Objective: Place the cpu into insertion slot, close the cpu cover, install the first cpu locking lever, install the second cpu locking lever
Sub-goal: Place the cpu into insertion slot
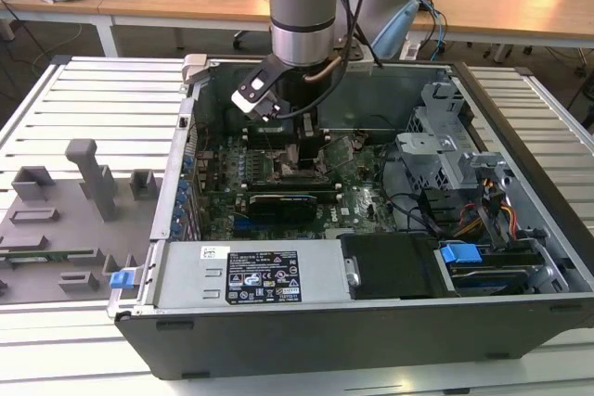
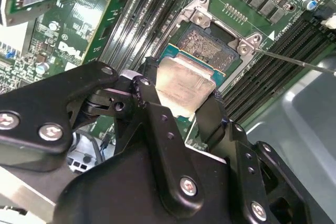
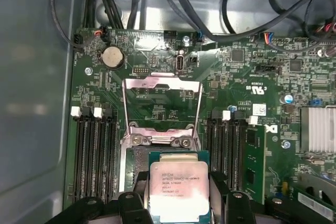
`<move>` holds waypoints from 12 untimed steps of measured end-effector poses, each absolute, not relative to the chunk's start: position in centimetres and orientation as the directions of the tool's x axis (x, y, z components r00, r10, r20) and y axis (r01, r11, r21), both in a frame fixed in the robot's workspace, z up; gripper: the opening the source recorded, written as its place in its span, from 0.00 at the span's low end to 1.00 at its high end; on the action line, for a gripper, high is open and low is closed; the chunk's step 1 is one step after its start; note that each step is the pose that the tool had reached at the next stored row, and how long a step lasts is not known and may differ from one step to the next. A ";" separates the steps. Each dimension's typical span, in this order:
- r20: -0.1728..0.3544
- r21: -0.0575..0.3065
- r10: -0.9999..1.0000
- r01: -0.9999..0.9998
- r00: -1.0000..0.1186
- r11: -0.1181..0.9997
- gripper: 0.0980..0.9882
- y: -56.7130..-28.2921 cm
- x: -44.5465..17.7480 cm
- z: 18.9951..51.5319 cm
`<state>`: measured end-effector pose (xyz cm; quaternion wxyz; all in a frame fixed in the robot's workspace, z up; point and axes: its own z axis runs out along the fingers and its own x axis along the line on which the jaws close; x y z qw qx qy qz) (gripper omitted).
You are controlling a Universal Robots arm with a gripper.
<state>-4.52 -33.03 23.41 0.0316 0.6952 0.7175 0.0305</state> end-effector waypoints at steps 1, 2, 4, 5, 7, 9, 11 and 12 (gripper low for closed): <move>-0.003 0.088 1.000 0.996 -0.031 0.032 0.50 -32.9 -4.5 23.3; -0.003 0.088 1.000 0.996 -0.031 0.032 0.50 -32.9 -4.5 23.3; -0.003 0.088 1.000 0.996 -0.031 0.032 0.50 -32.7 -4.5 23.2; -0.003 0.088 1.000 0.996 -0.031 0.032 0.50 -32.6 -4.6 23.1; -0.003 0.088 1.000 0.996 -0.031 0.032 0.50 -32.3 -4.6 23.0; -0.003 0.088 1.000 0.996 -0.031 0.032 0.50 -32.2 -4.7 22.8; -0.003 0.089 1.000 0.996 -0.031 0.032 0.50 -32.2 -4.7 22.5; -0.003 0.089 1.000 0.996 -0.031 0.032 0.50 -32.1 -4.8 22.4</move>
